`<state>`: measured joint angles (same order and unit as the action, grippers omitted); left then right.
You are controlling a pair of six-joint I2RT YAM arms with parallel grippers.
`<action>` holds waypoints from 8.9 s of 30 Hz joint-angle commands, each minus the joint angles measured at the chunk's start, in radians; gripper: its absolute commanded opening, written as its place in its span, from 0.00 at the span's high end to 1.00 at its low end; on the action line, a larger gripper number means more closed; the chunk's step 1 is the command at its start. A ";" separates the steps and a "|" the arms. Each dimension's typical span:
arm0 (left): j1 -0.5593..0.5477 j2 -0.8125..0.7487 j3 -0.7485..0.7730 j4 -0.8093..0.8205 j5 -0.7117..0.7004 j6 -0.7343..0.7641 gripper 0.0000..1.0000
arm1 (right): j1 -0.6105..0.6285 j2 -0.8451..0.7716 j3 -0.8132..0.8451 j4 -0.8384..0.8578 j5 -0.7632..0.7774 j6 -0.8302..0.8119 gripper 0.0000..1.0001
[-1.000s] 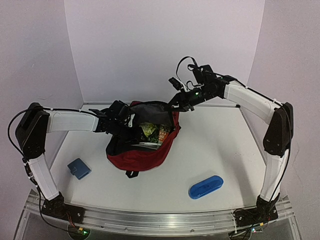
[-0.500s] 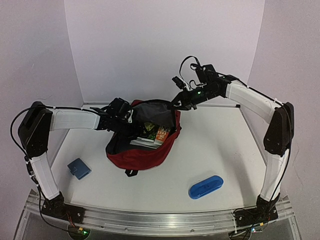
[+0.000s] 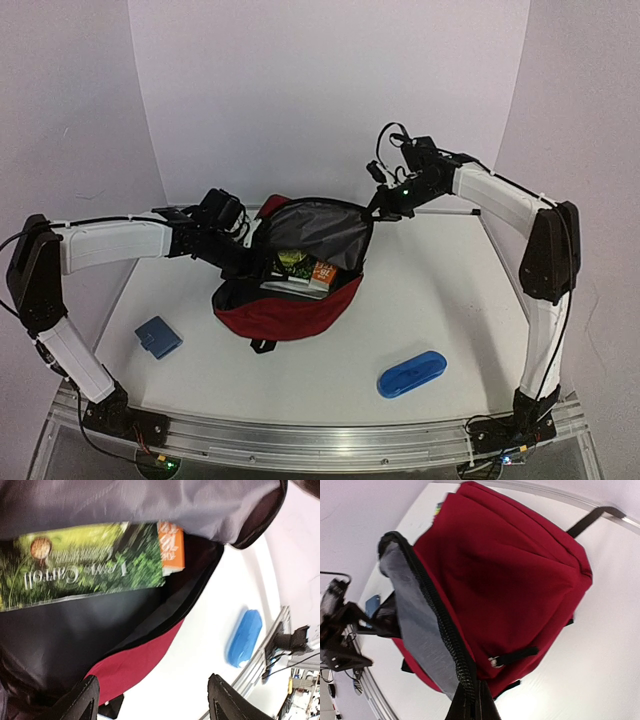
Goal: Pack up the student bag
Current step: Place the book in the student bag, then adjust the student bag at the center of the board.
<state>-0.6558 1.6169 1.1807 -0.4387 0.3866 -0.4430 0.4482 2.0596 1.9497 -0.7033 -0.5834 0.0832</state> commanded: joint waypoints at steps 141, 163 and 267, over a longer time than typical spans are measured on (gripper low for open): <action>-0.236 -0.238 0.130 -0.211 -0.106 -0.027 0.22 | 0.331 -0.071 -0.194 -0.037 -0.028 -0.455 0.93; 0.131 -0.412 -0.030 -0.327 -0.201 -0.283 0.00 | 0.110 -0.161 -0.096 -0.083 -0.087 -0.305 0.26; -0.015 0.458 0.744 -0.483 -0.045 -0.016 0.27 | 0.020 -0.026 -0.380 0.084 -0.367 -0.069 1.00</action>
<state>-0.6708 2.0268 1.8226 -0.8793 0.3371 -0.4853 0.4709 2.1003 1.6073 -0.6143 -0.9104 0.0262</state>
